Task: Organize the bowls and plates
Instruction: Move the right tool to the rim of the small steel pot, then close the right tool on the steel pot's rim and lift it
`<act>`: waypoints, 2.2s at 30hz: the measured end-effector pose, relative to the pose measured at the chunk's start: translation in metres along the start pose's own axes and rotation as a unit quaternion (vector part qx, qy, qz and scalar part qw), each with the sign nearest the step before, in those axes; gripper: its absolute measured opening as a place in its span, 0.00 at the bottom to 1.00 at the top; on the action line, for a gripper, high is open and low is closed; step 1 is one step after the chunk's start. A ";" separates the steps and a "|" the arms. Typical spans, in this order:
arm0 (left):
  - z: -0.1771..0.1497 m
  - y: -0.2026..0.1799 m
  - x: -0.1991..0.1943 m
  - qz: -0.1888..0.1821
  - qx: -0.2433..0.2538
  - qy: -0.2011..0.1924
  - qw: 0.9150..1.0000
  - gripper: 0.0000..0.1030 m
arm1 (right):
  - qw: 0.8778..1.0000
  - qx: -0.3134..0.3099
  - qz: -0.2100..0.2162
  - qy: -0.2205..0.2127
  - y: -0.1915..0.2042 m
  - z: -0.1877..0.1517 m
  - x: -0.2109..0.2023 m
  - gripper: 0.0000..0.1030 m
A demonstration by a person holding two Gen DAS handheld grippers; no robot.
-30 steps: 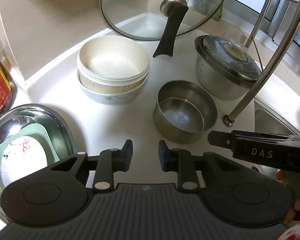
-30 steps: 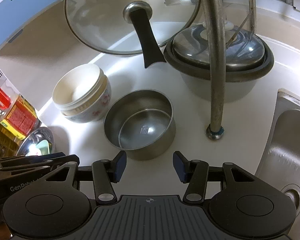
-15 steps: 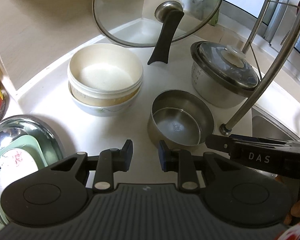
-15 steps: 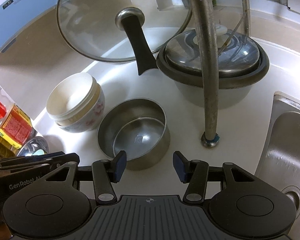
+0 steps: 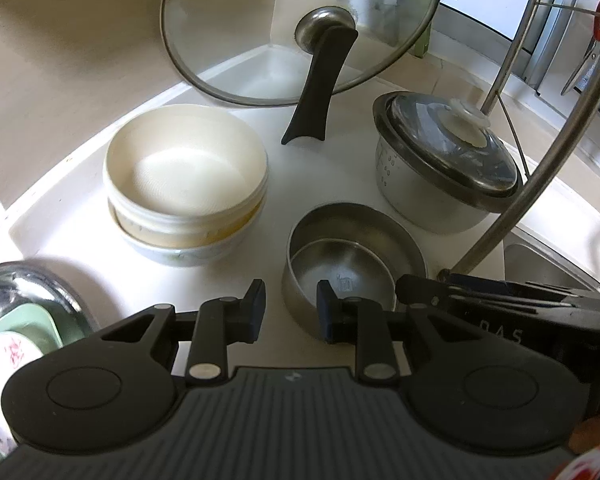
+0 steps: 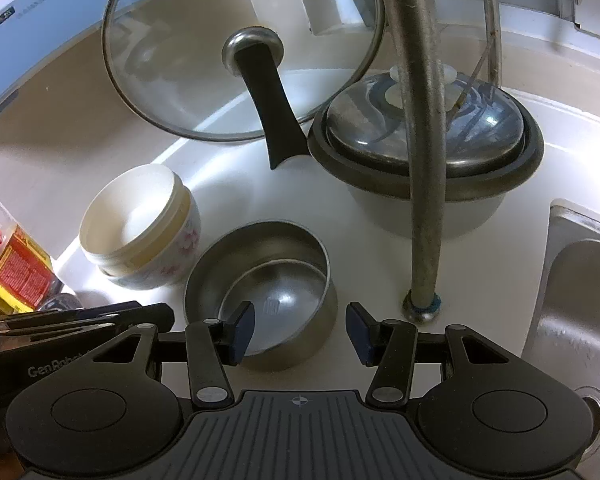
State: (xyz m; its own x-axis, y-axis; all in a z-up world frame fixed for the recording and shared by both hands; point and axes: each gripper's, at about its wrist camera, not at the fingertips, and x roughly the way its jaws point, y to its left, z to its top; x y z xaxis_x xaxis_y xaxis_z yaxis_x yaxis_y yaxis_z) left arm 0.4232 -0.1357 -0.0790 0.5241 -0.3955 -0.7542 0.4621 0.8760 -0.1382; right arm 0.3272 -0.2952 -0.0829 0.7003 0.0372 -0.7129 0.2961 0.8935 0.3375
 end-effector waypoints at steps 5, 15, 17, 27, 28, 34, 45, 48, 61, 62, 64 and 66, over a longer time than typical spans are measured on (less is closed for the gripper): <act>0.003 -0.002 0.013 0.003 0.005 0.002 1.000 0.23 | 1.000 -0.007 -0.017 -0.012 0.000 0.001 0.008 0.50; 0.006 -0.002 0.028 0.002 0.002 0.007 1.000 0.23 | 1.000 -0.002 -0.022 -0.016 -0.004 0.001 0.021 0.44; 0.007 -0.002 0.031 0.002 0.002 0.008 1.000 0.23 | 1.000 -0.001 -0.024 -0.016 -0.003 0.001 0.024 0.42; 0.009 -0.004 0.043 0.005 0.003 0.017 1.000 0.20 | 0.999 -0.008 -0.032 -0.012 -0.003 0.002 0.030 0.33; 0.009 -0.004 0.045 0.006 0.003 0.018 1.000 0.20 | 0.999 -0.008 -0.033 -0.012 -0.002 0.002 0.030 0.33; 0.009 -0.005 0.048 0.006 0.004 0.021 1.000 0.13 | 0.999 -0.010 -0.032 -0.010 -0.002 0.002 0.032 0.23; 0.008 -0.007 0.048 0.006 0.011 0.019 1.000 0.08 | 0.999 -0.024 -0.040 -0.011 0.000 0.002 0.033 0.12; 0.007 -0.007 0.047 0.007 0.014 0.019 1.000 0.08 | 0.999 -0.025 -0.039 -0.011 0.000 0.001 0.032 0.10; 0.003 -0.005 0.017 -0.014 0.011 0.008 1.000 0.08 | 0.999 -0.036 -0.035 -0.017 0.006 0.002 0.011 0.07; 0.003 -0.005 0.014 -0.016 0.010 0.007 1.000 0.08 | 0.999 -0.036 -0.035 -0.018 0.006 0.003 0.007 0.07; 0.004 -0.006 0.006 -0.020 0.009 0.004 1.000 0.08 | 0.999 -0.038 -0.033 -0.021 0.008 0.005 0.000 0.07; 0.005 -0.007 0.000 -0.022 0.008 -0.002 1.000 0.08 | 0.998 -0.040 -0.033 -0.025 0.010 0.007 -0.007 0.07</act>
State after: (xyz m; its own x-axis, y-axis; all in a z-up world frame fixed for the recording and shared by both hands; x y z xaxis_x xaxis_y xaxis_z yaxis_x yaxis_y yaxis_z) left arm 0.4230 -0.1432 -0.0747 0.5056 -0.4352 -0.7449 0.4967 0.8528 -0.1611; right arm 0.3300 -0.2899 -0.0707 0.7136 -0.0429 -0.6992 0.2903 0.9265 0.2394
